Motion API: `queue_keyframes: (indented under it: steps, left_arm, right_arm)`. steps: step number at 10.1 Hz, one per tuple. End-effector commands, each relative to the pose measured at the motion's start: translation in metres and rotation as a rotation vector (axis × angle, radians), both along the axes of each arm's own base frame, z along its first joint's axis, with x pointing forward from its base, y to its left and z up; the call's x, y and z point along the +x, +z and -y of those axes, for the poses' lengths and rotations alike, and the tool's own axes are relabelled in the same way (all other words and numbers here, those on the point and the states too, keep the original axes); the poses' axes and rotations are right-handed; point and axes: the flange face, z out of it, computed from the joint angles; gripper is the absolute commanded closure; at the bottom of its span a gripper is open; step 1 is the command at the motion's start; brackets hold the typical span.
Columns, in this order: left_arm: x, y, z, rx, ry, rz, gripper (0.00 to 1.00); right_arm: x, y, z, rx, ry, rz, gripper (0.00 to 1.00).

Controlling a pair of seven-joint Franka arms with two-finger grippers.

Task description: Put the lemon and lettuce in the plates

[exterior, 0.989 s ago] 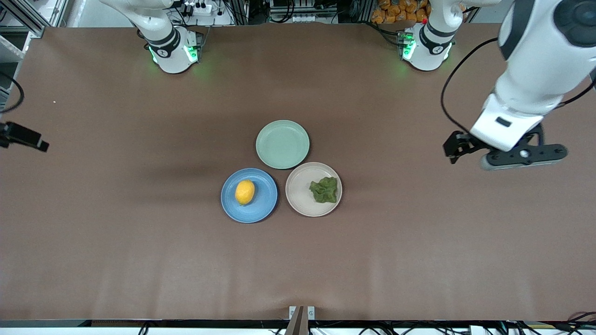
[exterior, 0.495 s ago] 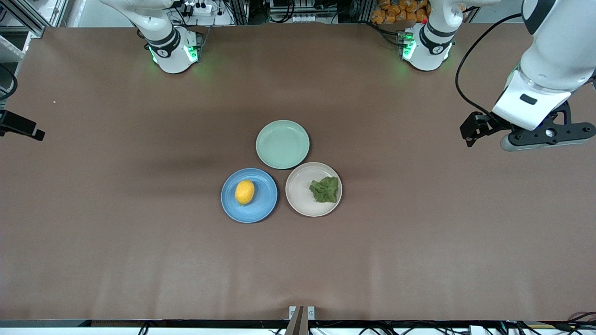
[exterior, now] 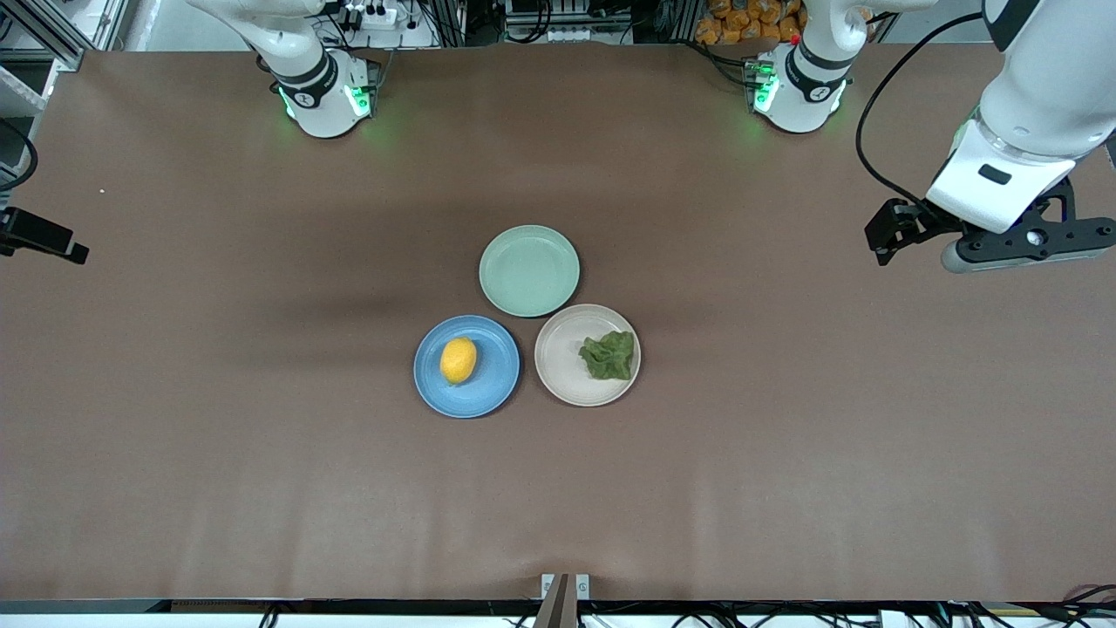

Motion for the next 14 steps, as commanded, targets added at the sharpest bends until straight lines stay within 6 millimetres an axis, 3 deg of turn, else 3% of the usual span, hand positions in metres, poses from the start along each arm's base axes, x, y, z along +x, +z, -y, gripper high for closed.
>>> queue_keyframes:
  steps: [1,3,5,14]
  left_arm:
    - [-0.018,0.021,-0.011,-0.014,-0.004,0.011,0.0]
    - [-0.022,0.02,-0.022,-0.025,0.02,-0.024,0.0]
    - [-0.026,0.028,-0.05,-0.135,0.058,-0.044,0.0]
    - [-0.025,0.026,-0.052,-0.122,0.011,-0.074,0.0]
  right_arm:
    - [-0.005,0.002,-0.004,0.008,-0.01,-0.009,0.0]
    - [-0.007,0.001,-0.008,0.008,-0.028,-0.026,0.0]
    - [-0.01,0.002,-0.007,0.01,-0.029,-0.038,0.0]
    - [-0.022,-0.005,-0.033,0.016,0.016,-0.056,0.0]
